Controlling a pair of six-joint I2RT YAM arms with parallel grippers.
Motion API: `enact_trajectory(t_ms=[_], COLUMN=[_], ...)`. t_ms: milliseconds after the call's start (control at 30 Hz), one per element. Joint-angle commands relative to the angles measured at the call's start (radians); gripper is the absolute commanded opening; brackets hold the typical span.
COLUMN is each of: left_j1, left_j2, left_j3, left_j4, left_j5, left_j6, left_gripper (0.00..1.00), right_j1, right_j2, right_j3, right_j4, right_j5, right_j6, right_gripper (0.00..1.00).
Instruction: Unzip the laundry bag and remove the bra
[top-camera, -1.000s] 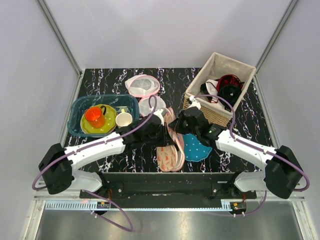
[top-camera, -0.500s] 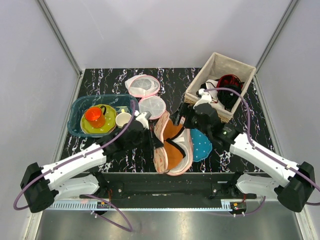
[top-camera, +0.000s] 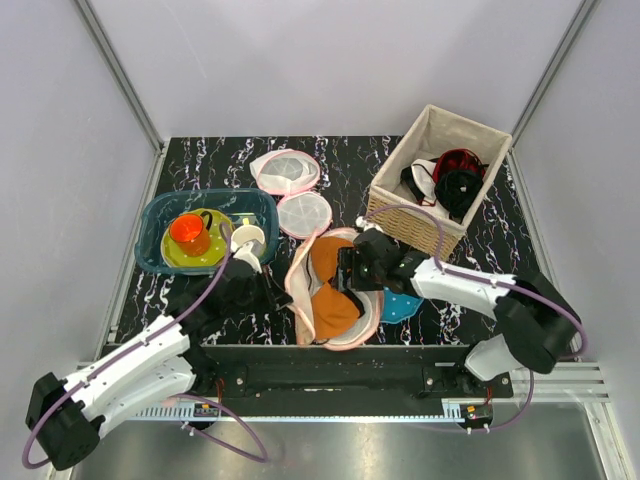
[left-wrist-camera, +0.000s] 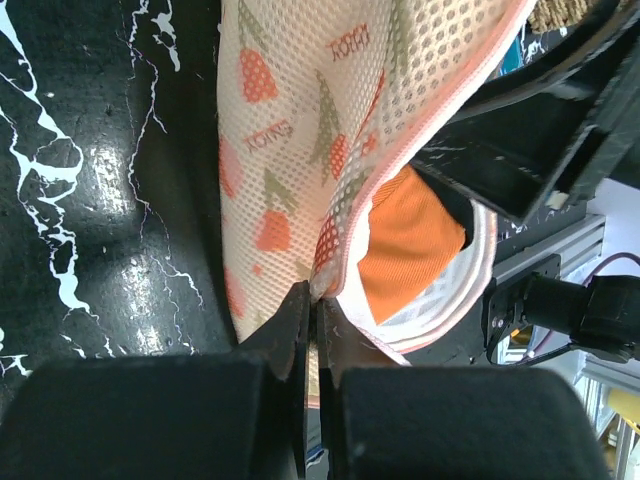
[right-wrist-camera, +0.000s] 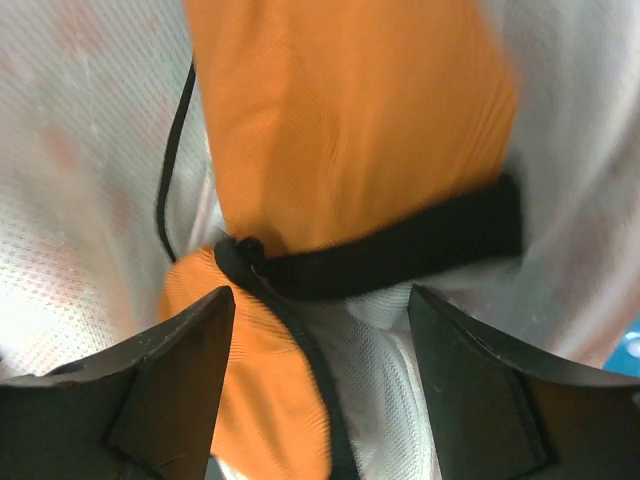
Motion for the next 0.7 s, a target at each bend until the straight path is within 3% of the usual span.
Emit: enact_trajectory(t_ms=[0,133,433,667], left_j1=[0.014,0.016,0.020,0.024], left_j2=[-0.031,-0.002,0.039,0.015], left_j3=[-0.010,-0.004,0.028,0.022], left_j4=[0.019,0.035,0.048,0.045], left_j5=[-0.013,-0.001,0.006,-0.005], left_j6=[-0.015,-0.008,0.013,0.002], left_gripper=[0.00,0.00,0.00,0.00], right_j1=[0.011,0.017,0.044,0.068], right_j2=[0.053,0.129,-0.040,0.010], right_j3=[0.017,0.050,0.065,0.082], right_j4=[0.095,0.092,0.079,0.122], right_j5=[-0.126,-0.139,-0.055,-0.093], right_j6=[-0.035,-0.058,-0.057,-0.038], right_gripper=[0.77,0.75,0.71,0.69])
